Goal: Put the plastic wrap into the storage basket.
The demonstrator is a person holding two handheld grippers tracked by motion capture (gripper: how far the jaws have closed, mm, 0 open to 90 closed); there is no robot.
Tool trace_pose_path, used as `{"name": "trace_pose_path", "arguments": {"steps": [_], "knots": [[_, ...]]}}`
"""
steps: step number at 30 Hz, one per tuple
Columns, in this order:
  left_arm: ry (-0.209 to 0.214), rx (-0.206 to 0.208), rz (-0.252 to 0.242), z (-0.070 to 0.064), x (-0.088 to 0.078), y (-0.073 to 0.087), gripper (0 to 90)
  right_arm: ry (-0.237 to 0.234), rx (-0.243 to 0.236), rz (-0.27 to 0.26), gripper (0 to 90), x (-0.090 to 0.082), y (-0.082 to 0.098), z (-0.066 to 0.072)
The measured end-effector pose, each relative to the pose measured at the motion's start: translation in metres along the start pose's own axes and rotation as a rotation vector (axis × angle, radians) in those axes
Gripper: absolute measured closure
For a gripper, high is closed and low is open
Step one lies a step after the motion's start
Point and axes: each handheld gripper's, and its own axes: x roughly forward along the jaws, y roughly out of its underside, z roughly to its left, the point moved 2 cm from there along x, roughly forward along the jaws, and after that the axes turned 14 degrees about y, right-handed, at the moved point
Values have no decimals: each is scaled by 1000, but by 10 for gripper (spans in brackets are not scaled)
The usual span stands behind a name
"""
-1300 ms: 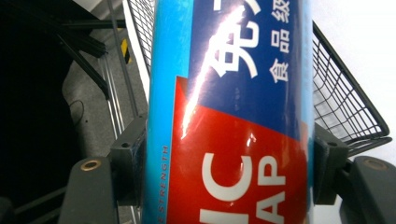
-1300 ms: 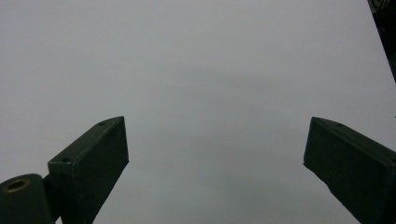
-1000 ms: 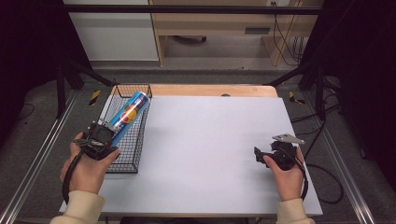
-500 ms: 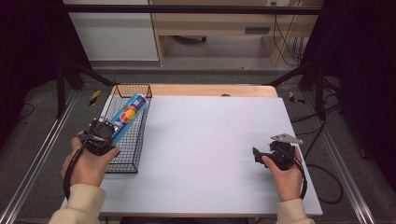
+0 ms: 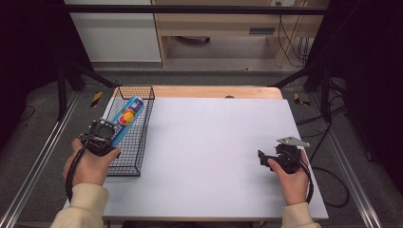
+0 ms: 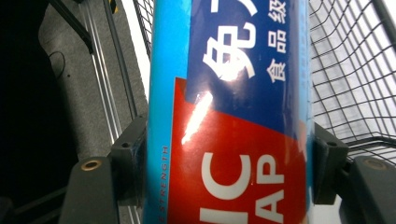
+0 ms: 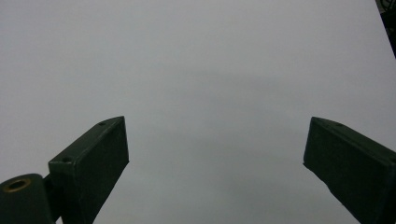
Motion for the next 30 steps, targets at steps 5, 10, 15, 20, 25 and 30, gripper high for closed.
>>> {"name": "trace_pose_path", "arguments": {"steps": [5, 10, 15, 20, 25, 30], "knots": [[1, -6, 14, 2, 2, 0, 316, -1, 5, 2, 70, 0, 0, -1], [4, -9, 48, 6, 5, -1, 316, -4, 5, 3, 69, 0, 1, -2], [2, -4, 60, 5, 7, -2, 316, -7, 8, 6, 69, 0, 1, -2], [8, 1, 64, 0, 8, -5, 317, -8, 2, 5, 69, 0, 1, -2], [7, -3, 67, -2, 10, -8, 317, -9, 5, 5, 69, 0, 1, -2], [22, -23, 69, 0, 13, -7, 317, -13, 3, 10, 69, 1, 1, -1]]}}
